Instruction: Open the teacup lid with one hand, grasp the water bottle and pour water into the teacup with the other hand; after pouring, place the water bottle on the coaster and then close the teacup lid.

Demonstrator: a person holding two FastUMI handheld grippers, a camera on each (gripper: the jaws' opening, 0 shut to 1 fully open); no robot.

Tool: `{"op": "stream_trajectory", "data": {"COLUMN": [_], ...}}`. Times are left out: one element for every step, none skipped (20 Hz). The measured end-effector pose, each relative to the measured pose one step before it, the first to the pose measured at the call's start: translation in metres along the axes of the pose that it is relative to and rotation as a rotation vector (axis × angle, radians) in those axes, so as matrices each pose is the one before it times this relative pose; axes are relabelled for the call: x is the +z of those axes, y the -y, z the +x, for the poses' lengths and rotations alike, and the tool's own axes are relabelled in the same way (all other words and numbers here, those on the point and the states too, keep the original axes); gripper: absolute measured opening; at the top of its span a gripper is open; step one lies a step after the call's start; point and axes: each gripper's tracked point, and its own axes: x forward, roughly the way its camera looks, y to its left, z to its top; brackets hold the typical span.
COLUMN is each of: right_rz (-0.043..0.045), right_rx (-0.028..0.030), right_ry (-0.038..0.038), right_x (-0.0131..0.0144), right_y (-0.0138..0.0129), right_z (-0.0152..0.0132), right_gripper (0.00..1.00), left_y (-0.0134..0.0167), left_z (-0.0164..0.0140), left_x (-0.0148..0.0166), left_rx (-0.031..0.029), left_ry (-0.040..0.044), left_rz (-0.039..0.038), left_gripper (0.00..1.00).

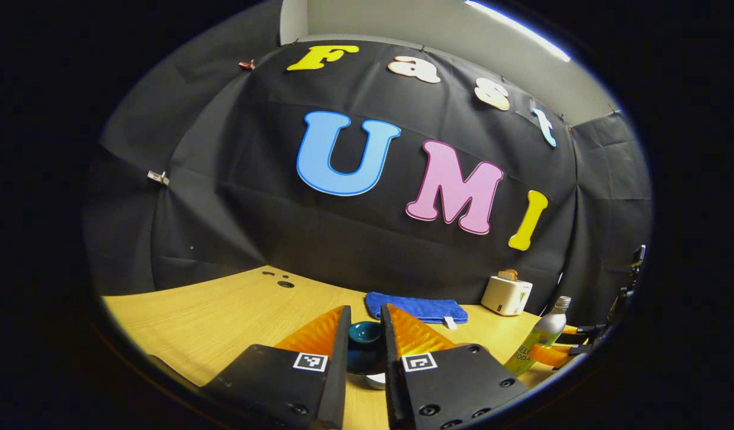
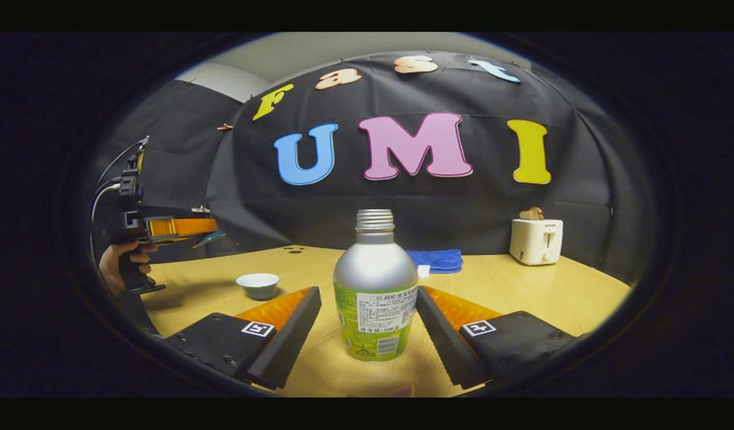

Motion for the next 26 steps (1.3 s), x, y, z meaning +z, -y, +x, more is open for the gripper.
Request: {"op": "stream_trajectory", "data": {"right_rz": [-0.00185,-0.00047,-0.00157,0.00158,-0.00064,0.00001,0.00084,-0.0005,-0.00082,-0.00017,-0.00864,-0.02618,-0.06476,-0.08179,-0.08736,-0.08312,-0.07497,-0.06635,-0.05732,-0.05408,-0.05139,-0.05149,-0.0509,-0.05389,-0.05894,-0.06839], "right_rx": [-0.01218,-0.00929,-0.00706,-0.00898,-0.01349,-0.00902,-0.00925,-0.00263,0.00053,-0.00058,0.00007,-0.00348,-0.00976,-0.01466,-0.01348,-0.00295,0.00608,0.01183,0.0111,0.0134,0.01239,0.01335,0.00523,0.00611,-0.00032,-0.0011], "right_ry": [0.0038,-0.00052,-0.0003,0.00105,-0.00131,-0.00043,0.00078,-0.00197,0.00152,-0.00271,-0.00446,-0.02,-0.0143,0.01049,0.01698,0.01088,0.0105,0.0062,0.0039,-0.00086,-0.00388,-0.00459,-0.00633,-0.00304,-0.00569,-0.00476], "right_x": [0.00106,-0.00019,0.00002,0.0002,-0.00036,-0.00015,-0.00133,0.00029,0.00102,-0.00027,0.0003,0.0008,0.00501,0.01261,0.0154,0.0128,0.01145,0.0073,0.00433,0.0046,0.00324,0.00303,0.00049,0.00114,0.00019,-0.00027], "right_y": [0.00094,0.00001,-0.00029,0.00082,0.00231,0.00146,0.00191,0.00008,0.00017,-0.00101,-0.00033,-0.00218,-0.00071,0.00008,0.00058,-0.00315,-0.00284,-0.00511,-0.00527,-0.00427,-0.00471,-0.00567,-0.00317,-0.0024,-0.00196,-0.00071], "right_z": [0.00197,0.00189,0.00132,0.00156,0.00147,0.00259,0.00153,0.00288,-0.00015,0.00063,0.00086,0.00057,0.00025,0.00035,0.00311,0.00345,0.00556,0.00384,0.00343,0.00569,0.00676,0.00881,0.00646,0.00709,0.006,0.00436], "right_gripper": [0.98,0.98,0.98,0.98,0.98,0.98,0.97,0.94,0.88,0.82,0.82,0.82,0.82,0.81,0.81,0.81,0.81,0.81,0.82,0.82,0.81,0.81,0.81,0.81,0.81,0.81], "left_y": [-0.00381,-0.00316,-0.00415,-0.00242,-0.00197,-0.00159,-0.00191,-0.00164,-0.00165,-0.00287,-0.00282,-0.00173,-0.00128,-0.00237,-0.00108,-0.00239,-0.00316,-0.00247,-0.00167,-0.00136,-0.00264,-0.00241,-0.00198,-0.00194,-0.00266,-0.00308], "left_z": [0.00075,0.0008,0.00088,0.00022,-0.00047,-0.00077,-0.00008,-0.00053,0.00014,-0.00079,0.00006,-0.00115,-0.00127,-0.00046,-0.00081,-0.00133,-0.00005,0.00012,0.00054,0.00023,-0.00079,-0.00032,0.00029,-0.0009,-0.0001,-0.00043], "left_x": [-0.00496,-0.00065,0.00137,-0.00069,-0.00191,-0.00011,0.00152,0.00156,-0.00063,0.00092,0.00155,0.00224,0.00109,0.00197,0.00116,0.00192,0.00095,0.0004,0.00044,0.00104,0.00063,0.00197,0.00172,0.00209,-0.00027,0.00102], "left_rx": [-0.00199,0.00078,0.00304,0.00116,0.00154,0.00068,0.00158,0.00321,0.00124,0.00603,0.00326,0.00336,0.00181,0.00246,0.00115,0.00444,0.00555,0.00528,0.00102,0.00137,0.00209,0.00316,0.00354,0.0039,0.0053,0.00507], "left_ry": [-0.0148,-0.0015,0.00191,-0.00162,-0.00397,-0.00097,0.00318,0.00129,0.00038,0.00165,0.00267,0.00191,0.002,0.00241,0.00318,0.0038,0.00204,-0.00271,-0.00208,-0.0008,0.00051,0.00289,0.00468,0.00361,0.00164,0.00177], "left_rz": [-0.01485,-0.01271,-0.00982,-0.00227,0.00072,-0.00061,-0.00455,-0.00356,0.00024,-0.0008,-0.00053,-0.00176,-0.00323,-0.00489,-0.00352,-0.00113,0.00179,0.00068,-0.00161,-0.00316,-0.00313,-0.0023,-0.00119,0.00343,0.00686,0.00451], "left_gripper": [0.34,0.28,0.31,0.31,0.31,0.31,0.31,0.31,0.31,0.31,0.31,0.31,0.31,0.31,0.31,0.31,0.31,0.31,0.31,0.31,0.31,0.31,0.31,0.31,0.31,0.31]}}
